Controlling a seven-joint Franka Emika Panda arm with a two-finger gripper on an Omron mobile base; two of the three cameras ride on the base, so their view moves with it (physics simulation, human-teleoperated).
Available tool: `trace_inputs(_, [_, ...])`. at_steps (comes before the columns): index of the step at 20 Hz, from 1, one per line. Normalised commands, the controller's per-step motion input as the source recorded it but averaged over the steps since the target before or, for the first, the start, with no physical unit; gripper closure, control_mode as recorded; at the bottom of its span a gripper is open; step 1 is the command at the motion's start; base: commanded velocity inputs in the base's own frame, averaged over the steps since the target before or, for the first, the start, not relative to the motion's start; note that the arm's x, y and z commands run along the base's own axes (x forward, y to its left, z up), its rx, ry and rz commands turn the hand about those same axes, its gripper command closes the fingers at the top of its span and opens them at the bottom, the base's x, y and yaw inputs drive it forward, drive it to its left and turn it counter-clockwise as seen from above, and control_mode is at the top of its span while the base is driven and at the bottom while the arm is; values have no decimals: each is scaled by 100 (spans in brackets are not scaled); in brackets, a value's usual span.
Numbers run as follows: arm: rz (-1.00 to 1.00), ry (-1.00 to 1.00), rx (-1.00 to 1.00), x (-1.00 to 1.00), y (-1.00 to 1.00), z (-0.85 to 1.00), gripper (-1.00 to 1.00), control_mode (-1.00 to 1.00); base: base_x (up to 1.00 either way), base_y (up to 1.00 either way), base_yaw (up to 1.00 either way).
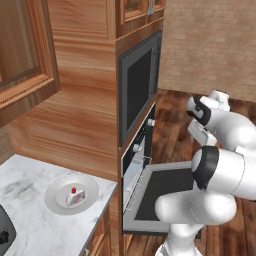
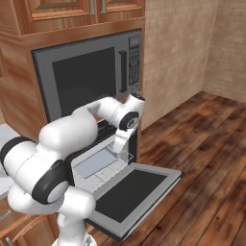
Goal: Take the baked cake out of the oven and place it on the plate for cooling. Then close the oven door.
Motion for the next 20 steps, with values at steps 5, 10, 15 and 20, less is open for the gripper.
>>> trace_inputs(5, [-40, 0, 0, 20, 3, -46, -100, -100, 0, 0, 0])
trace_inputs(10, [-24, 0, 0, 29, 0, -45, -100, -100, 0, 0, 0])
trace_inputs(15, [15, -5, 0, 42, 0, -55, -100, -100, 0, 0, 0])
trace_inputs(20, [43, -5, 0, 57, 0, -63, -100, -100, 0, 0, 0])
